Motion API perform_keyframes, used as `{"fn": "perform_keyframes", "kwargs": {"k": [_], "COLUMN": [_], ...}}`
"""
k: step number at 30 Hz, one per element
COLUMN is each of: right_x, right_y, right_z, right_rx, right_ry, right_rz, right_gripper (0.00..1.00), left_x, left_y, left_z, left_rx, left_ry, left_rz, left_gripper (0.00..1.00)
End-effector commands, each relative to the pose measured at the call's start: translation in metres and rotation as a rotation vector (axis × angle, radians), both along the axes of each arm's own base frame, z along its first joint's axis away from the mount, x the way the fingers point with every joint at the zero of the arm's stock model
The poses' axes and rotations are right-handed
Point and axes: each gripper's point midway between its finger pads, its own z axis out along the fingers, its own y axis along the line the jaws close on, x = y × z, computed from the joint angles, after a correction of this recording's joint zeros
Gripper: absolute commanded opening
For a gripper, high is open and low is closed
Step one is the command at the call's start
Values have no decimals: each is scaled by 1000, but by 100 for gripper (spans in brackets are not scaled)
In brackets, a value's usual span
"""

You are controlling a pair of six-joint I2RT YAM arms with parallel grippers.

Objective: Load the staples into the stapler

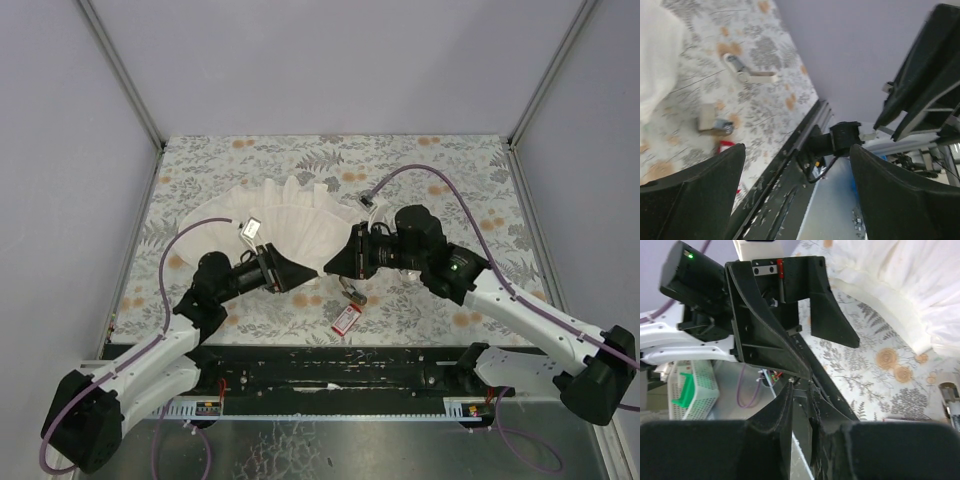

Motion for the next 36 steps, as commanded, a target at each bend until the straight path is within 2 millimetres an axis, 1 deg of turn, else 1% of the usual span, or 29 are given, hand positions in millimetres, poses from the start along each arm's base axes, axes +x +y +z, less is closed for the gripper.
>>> {"fn": "perform_keyframes", "kwargs": {"k": [1, 5, 7, 12, 22, 28, 32, 36], "right_x": [-9, -15, -17, -18, -20, -20, -19, -18], "right_y": [4, 5, 5, 4, 3, 3, 2, 1], "right_z": [61, 73, 77, 80, 80, 79, 78, 78], "right_rx": [161, 203, 220, 233, 240, 238, 236, 236], "right_ry": [-48, -45, -41, -40, -32, -28, -28, -32], "right_rz": [46, 63, 68, 67, 66, 65, 58, 48], "right_gripper": [17, 17, 17, 17, 17, 17, 17, 17], "left_x": [-14, -24, -29, -36, -38, -38, -37, -35], "left_y": [-15, -27, -32, -38, -37, -37, -36, -37], "left_z": [58, 79, 88, 100, 110, 113, 112, 105], "left_rx": [-149, -203, -233, -270, -309, -320, -324, -309], "left_ry": [-191, -246, -269, -293, -301, -297, -291, -268], "left_rz": [-68, -119, -142, -163, -159, -155, -144, -136], "left_gripper": [83, 78, 74, 64, 52, 41, 33, 26]}}
